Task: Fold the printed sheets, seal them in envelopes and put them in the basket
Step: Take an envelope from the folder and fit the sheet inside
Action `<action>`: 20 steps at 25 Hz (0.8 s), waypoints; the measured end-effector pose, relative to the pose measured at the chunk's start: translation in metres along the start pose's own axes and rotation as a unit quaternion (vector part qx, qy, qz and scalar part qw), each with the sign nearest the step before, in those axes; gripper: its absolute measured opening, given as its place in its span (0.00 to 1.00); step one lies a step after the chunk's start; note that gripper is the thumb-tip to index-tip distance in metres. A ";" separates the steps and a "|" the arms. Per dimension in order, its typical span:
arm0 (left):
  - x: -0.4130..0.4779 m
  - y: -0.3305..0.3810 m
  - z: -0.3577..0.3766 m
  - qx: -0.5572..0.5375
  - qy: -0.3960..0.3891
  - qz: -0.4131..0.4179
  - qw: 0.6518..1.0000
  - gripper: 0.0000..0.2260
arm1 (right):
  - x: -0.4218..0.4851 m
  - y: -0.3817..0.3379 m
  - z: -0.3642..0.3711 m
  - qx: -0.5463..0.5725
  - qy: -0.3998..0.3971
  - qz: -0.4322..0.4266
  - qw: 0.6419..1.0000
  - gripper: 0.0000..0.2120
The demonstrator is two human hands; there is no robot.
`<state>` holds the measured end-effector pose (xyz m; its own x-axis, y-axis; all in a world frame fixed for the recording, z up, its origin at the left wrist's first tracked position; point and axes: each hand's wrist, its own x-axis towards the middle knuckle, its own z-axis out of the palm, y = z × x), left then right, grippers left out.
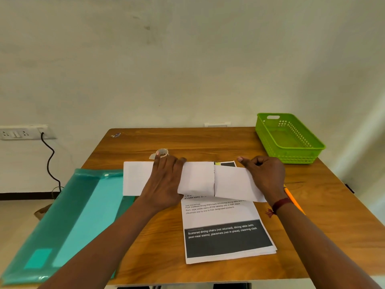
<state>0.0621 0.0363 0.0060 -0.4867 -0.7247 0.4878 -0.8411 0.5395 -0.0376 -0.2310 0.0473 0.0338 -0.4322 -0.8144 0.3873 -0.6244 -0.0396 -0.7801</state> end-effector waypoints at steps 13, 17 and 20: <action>0.000 0.003 0.013 -0.060 -0.022 -0.076 0.995 0.46 | -0.038 0.016 0.014 0.308 0.073 0.196 0.928 0.11; 0.001 0.006 0.012 -0.045 -0.028 -0.063 0.997 0.47 | -0.055 0.022 0.015 0.381 0.037 0.255 0.888 0.10; 0.003 0.011 0.008 -0.028 -0.028 -0.052 0.998 0.47 | -0.061 0.012 0.016 0.368 0.037 0.218 0.903 0.09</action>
<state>0.0497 0.0367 0.0000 -0.4117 -0.7999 0.4366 -0.8738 0.4826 0.0602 -0.2019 0.0866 -0.0075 -0.5916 -0.8058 -0.0249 0.2055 -0.1209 -0.9712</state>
